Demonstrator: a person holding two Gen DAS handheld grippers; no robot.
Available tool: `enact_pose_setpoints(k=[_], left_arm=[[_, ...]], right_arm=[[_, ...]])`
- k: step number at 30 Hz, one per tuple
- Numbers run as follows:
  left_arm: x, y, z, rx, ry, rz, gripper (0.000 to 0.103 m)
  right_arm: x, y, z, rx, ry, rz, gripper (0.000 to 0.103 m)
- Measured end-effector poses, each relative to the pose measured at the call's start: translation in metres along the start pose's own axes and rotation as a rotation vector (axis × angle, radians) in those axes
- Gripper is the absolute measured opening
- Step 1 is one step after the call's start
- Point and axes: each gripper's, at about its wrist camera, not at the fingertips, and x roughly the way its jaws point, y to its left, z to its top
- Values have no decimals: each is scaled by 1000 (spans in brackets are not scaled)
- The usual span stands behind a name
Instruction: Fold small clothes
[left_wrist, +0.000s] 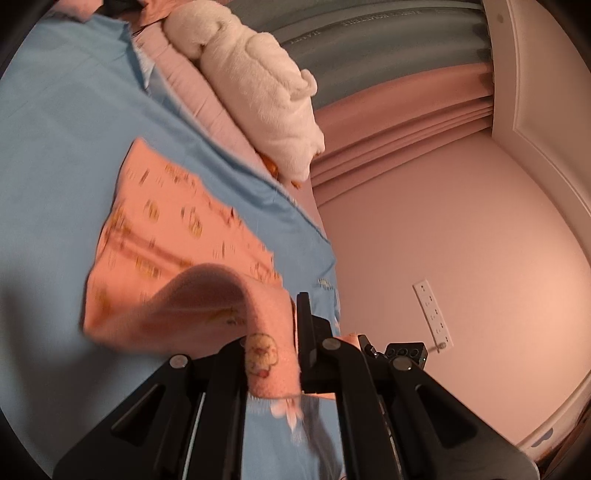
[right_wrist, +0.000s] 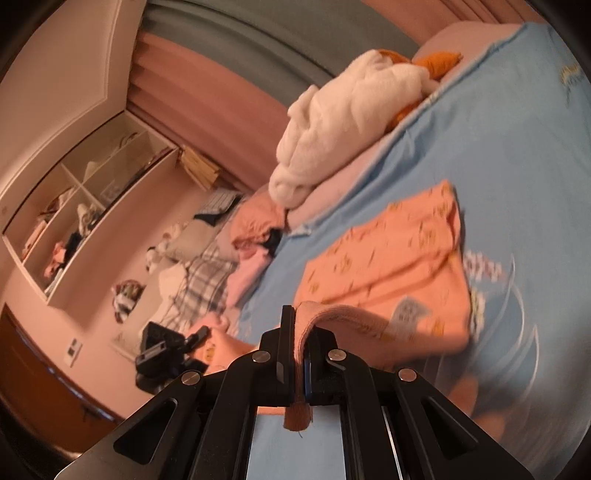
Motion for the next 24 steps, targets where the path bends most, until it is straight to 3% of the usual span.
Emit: enact_pose_setpoints(k=[8,12,17,21,24], left_arm=[[57,40,74,-55,-33,55,2],[88,73,101,-100,-34,132,2],[117,117,108,-177,10,261,3],[118,129,103,-171,52,280,3],[109,127,101,-153,71,261,3]], right_arm=[[55,-41,63,21,-21,-70,6],[90,-68,87,39,-7,-124,6],[126,-110,98,96,57,-241,6],[134,-128,89,163,159,-271,8],[126,-124,82,166,216,-227,25]])
